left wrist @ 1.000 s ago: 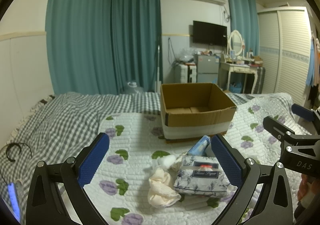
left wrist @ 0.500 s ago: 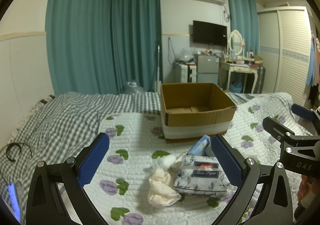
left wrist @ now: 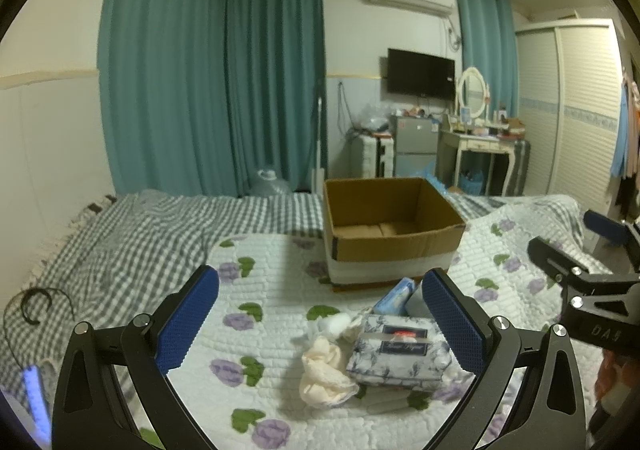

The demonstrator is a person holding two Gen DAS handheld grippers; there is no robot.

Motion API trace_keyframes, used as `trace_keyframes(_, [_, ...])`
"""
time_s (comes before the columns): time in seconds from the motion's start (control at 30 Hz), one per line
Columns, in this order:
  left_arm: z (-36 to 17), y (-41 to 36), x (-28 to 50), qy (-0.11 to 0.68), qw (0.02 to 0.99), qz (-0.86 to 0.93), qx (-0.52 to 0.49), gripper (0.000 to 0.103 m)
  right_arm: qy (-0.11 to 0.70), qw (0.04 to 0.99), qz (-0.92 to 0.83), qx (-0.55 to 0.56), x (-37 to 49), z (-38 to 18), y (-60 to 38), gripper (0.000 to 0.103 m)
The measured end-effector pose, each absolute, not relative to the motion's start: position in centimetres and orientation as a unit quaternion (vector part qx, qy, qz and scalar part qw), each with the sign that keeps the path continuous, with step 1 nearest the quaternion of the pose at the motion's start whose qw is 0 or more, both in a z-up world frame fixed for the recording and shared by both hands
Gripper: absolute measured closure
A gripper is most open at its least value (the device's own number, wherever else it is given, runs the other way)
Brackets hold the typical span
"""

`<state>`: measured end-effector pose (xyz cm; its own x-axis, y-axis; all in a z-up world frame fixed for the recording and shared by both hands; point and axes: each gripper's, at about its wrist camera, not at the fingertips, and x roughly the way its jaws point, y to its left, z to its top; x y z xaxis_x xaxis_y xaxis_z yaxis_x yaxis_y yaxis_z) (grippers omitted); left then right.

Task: Organize soft objects
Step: 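Grasp the white sock bundle with green tie using the right gripper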

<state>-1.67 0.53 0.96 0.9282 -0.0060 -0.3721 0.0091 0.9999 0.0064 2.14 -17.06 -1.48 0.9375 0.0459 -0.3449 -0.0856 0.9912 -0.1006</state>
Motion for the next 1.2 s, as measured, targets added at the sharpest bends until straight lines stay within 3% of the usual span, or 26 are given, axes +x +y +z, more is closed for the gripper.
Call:
trace_keyframes(0.2, [-0.7,1.1,-3.6,0.234,0.972,-0.008,0.005,0.0,0.215,0.974,0.028,-0.063,0.4,-2.3,-18.3,0.0])
trace_keyframes(0.4, [-5.8,0.5,-3.7,0.314,0.949,-0.026,0.0,0.0,0.32,0.943,0.035,-0.081,1.2,-9.0,-18.4,0.0])
trace_keyframes(0.53, [-8.3,-0.2,-3.2,0.346,0.938,-0.032,0.007,0.0,0.379,0.921,0.051,-0.075,2.7,-13.6,-18.1,0.007])
trace_keyframes(0.77, [-10.0,1.0,-1.9,0.372,0.928,-0.025,-0.009,0.0,0.433,0.897,0.069,-0.052,5.2,-16.9,-17.5,0.009])
trace_keyframes(0.87, [-10.5,1.5,-1.4,0.38,0.925,-0.023,-0.016,0.0,0.448,0.891,0.065,-0.043,6.0,-17.8,-17.4,0.026])
trace_keyframes(0.9, [-10.6,1.6,-1.3,0.381,0.924,-0.023,-0.018,0.0,0.451,0.889,0.064,-0.039,6.2,-18.0,-17.5,0.034])
trace_keyframes(0.93, [-10.6,1.7,-1.3,0.381,0.924,-0.024,-0.019,0.0,0.454,0.888,0.065,-0.036,6.4,-18.0,-17.5,0.05])
trace_keyframes(1.2, [-9.9,2.1,-0.4,0.379,0.925,-0.027,-0.013,0.0,0.425,0.902,0.076,-0.027,5.6,-15.4,-17.6,0.053])
